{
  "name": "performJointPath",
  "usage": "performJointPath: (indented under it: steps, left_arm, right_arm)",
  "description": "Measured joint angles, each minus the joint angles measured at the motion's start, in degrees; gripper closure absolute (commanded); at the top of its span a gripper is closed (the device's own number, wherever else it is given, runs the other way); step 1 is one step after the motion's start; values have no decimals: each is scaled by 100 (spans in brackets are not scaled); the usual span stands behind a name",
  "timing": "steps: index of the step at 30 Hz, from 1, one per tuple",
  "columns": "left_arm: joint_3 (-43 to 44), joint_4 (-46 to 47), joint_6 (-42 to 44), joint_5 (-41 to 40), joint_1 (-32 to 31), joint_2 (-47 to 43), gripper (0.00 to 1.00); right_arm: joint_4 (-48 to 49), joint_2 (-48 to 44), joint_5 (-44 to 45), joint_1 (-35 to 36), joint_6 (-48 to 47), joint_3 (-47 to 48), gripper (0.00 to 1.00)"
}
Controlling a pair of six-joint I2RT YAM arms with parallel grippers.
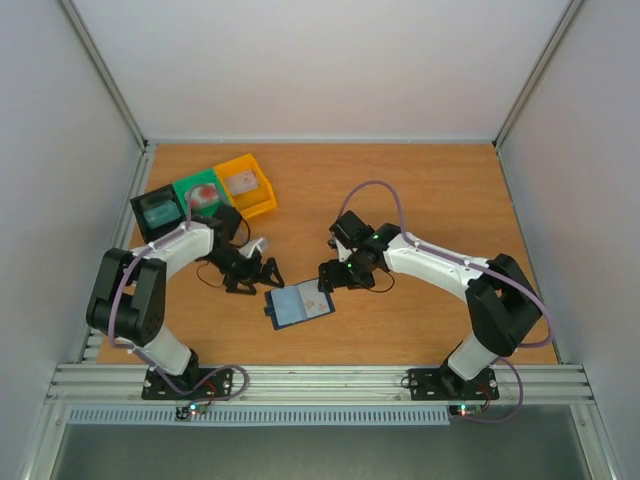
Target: Take the credit cards out of the card holder
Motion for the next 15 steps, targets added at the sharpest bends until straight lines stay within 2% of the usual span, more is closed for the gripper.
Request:
performJointPath:
  steps: [5, 15]
  left_arm:
    - [-918, 726, -592, -4, -114, 17, 1]
    - [-1287, 1464, -1246, 612, -120, -48, 1]
  right_arm:
    - [105, 404, -105, 0, 195, -26, 16]
    - [378, 734, -487, -2, 332, -15, 18]
